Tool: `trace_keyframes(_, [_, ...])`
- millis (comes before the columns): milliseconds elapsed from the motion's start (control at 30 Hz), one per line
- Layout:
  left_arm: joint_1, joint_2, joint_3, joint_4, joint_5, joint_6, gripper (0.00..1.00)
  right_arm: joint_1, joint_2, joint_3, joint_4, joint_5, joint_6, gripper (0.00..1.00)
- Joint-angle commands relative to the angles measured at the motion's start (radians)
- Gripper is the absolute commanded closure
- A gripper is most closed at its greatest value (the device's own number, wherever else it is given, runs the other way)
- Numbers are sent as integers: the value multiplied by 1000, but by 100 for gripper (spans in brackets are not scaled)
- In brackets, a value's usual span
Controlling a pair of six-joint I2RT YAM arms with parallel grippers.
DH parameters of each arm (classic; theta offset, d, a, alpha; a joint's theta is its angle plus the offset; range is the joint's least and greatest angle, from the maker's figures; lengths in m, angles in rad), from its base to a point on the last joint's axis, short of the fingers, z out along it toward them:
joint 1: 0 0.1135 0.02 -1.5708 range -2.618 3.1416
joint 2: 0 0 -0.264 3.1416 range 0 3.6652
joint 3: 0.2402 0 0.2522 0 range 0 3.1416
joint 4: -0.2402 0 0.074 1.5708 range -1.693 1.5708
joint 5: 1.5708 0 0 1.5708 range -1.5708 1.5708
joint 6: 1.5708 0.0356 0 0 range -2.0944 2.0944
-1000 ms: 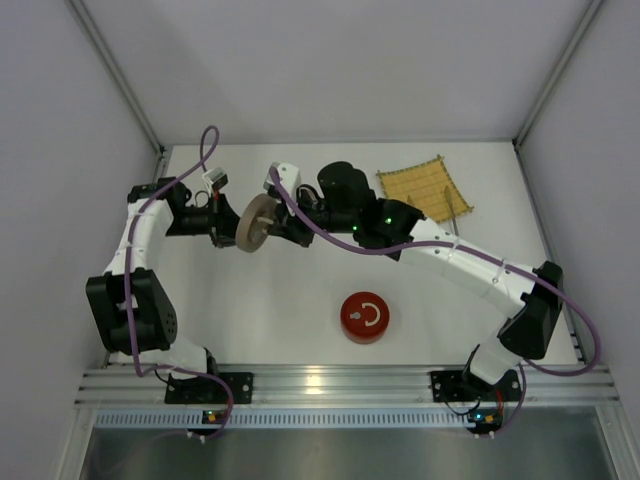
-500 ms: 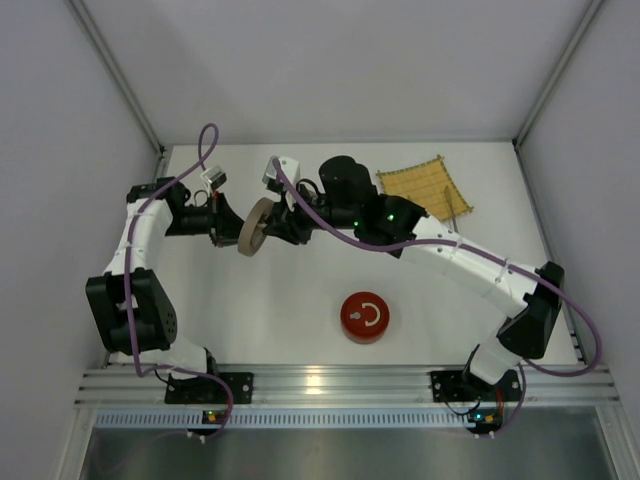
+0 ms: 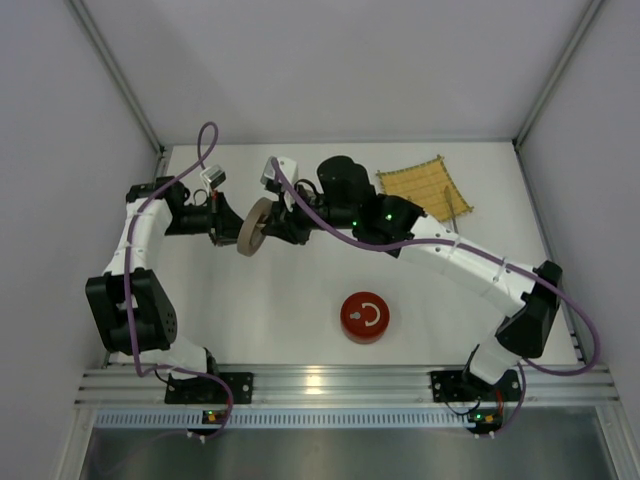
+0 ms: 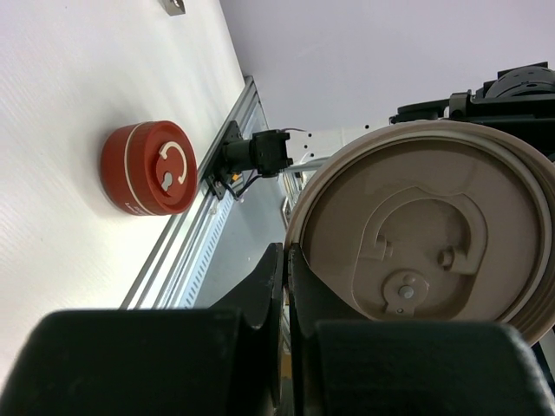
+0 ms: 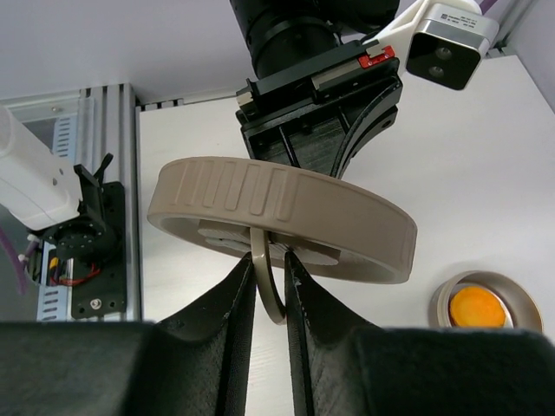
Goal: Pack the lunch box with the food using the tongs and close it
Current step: Pick up the box lid from the center of the board.
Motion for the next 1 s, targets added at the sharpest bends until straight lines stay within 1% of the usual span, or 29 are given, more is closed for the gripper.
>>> trace_keyframes(0, [0, 0, 40, -87, 203, 47, 100, 28, 19, 9, 34, 14, 0, 82])
trace_keyframes(100, [0, 0, 45, -90, 205, 50, 100, 33, 19, 5, 28, 15, -9, 82])
trace_keyframes(133, [0, -1, 43, -91, 204, 53, 100, 35, 19, 5, 28, 15, -9, 85])
trace_keyframes(167, [-2, 2, 43, -99, 204, 59, 100, 35, 19, 5, 28, 15, -9, 94])
trace_keyframes(200, [0, 0, 42, -99, 200, 64, 100, 35, 18, 5, 29, 21, -9, 99])
trace_keyframes(300, [0, -3, 39, -99, 190, 73, 100, 32, 15, 5, 37, 30, 3, 100])
trace_keyframes(333, [0, -6, 40, -99, 185, 76, 90, 27, 14, 5, 42, 27, 9, 100])
trace_keyframes(367, [0, -8, 42, -98, 182, 79, 62, 21, 11, 6, 45, 23, 18, 100])
trace_keyframes(400, [0, -12, 43, -99, 177, 84, 47, -5, 8, 5, 48, -1, 30, 100])
trace_keyframes(433, [0, -15, 46, -99, 159, 85, 35, -28, 5, 0, 54, -23, 67, 100])
trace_keyframes(467, [0, -17, 57, -102, 148, 88, 8, -57, -5, -21, 84, -54, 96, 100])
trace_keyframes(500, [0, -18, 65, -113, 138, 114, 2, -118, -10, -35, 100, -107, 171, 100])
trace_keyframes(533, [1, -15, 72, -145, 122, 133, 2, -151, -16, -49, 117, -132, 205, 100])
trace_keyframes(567, [3, -17, 91, -150, 113, 139, 2, -218, -31, -84, 156, -184, 272, 100])
trace_keyframes(667, [18, -15, 128, -150, 69, 147, 2, -312, -76, -165, 227, -249, 354, 100])
trace_keyframes(700, [27, -15, 150, -150, 58, 150, 2, -361, -90, -185, 238, -276, 398, 100])
trace_keyframes(767, [61, -15, 178, -142, 21, 159, 2, -399, -114, -230, 243, -298, 431, 100])
trace_keyframes(833, [96, -21, 201, -95, -16, 106, 2, -447, -124, -254, 232, -327, 486, 100])
trace_keyframes(867, [106, -55, 195, 68, -48, -60, 2, -461, -125, -282, 237, -335, 509, 100])
trace_keyframes(900, [107, -95, 177, 199, -188, -170, 2, -488, -127, -299, 243, -339, 564, 100])
trace_keyframes(933, [107, -147, 108, 334, -276, -257, 2, -499, -124, -308, 244, -338, 595, 100])
trace_keyframes(967, [100, -267, 67, 555, -345, -330, 2, -511, -124, -329, 244, -341, 624, 100])
